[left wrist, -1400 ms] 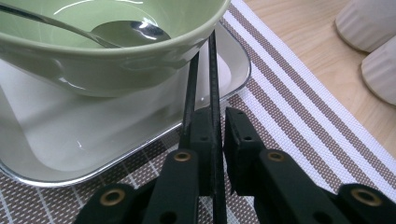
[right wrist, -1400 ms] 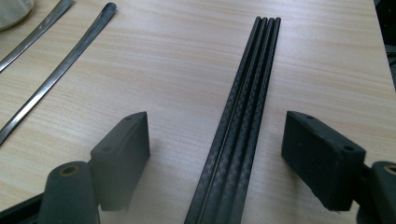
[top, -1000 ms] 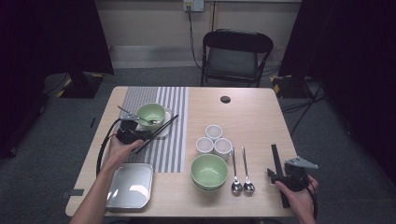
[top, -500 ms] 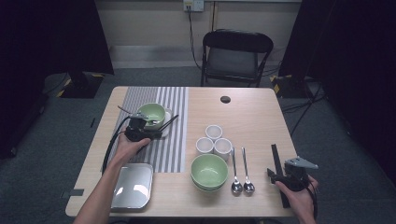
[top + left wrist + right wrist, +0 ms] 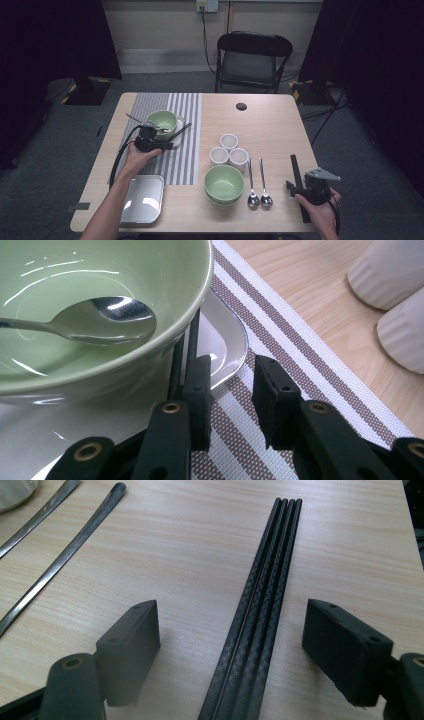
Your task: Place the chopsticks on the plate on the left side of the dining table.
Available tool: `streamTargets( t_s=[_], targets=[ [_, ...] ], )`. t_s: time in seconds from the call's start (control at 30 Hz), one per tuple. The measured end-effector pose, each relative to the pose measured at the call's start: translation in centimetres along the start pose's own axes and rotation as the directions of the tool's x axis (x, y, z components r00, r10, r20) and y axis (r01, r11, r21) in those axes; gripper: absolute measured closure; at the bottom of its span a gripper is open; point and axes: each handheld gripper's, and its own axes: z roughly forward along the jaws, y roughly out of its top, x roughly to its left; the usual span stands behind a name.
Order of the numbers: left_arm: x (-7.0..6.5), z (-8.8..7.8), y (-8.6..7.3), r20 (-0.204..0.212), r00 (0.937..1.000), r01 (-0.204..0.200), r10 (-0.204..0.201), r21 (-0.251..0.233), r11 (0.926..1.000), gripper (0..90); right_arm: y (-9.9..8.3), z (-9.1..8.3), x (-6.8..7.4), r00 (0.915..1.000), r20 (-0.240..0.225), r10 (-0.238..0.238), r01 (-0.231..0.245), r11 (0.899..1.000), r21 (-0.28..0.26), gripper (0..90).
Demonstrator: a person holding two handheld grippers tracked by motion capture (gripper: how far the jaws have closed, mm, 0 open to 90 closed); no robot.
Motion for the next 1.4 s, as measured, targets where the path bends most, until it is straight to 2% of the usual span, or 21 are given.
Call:
streamTargets(
  t_s=[0.23,0.37,0.43,0.87,1.03,1.07,1.4],
  targets=[
    [0.1,-0.1,-0.3,0.002,1.0,-0.007,0.007,0.015,0.9999,69.4,0.0,0.0,0.0,1.0,0.0,-0.001,0.001,1.0,0.0,22.1],
    [0.1,-0.2,-0.3,-0.003,1.0,-0.002,0.002,0.004,1.0,69.6,0.0,0.0,0.0,1.0,0.0,-0.001,0.001,1.0,0.0,22.1],
    [0.3,-0.5,-0.5,0.003,0.9999,0.013,-0.013,-0.018,0.9997,69.7,0.0,0.0,0.0,1.0,0.0,-0.002,0.002,1.0,0.0,22.2],
    [1.4,-1.4,-1.5,-0.017,0.9992,0.036,-0.036,-0.014,0.9993,69.9,0.0,0.0,0.0,1.0,0.002,-0.002,0.002,1.0,0.0,22.1],
    [1.5,-1.6,-1.5,-0.035,0.9984,0.043,-0.044,-0.027,0.9987,70.5,0.0,0.0,0.0,1.0,0.002,-0.003,0.003,1.0,0.0,22.1],
    [1.7,-1.7,-1.5,-0.041,0.9977,0.053,-0.055,-0.037,0.9979,71.0,0.0,0.0,0.0,1.0,0.002,-0.002,0.002,1.0,0.0,22.1],
    [2.0,-1.9,-1.6,-0.05,0.9972,0.053,-0.054,-0.029,0.9982,72.6,0.0,0.0,0.0,1.0,0.002,0.0,0.0,1.0,0.0,22.1]
  ],
)
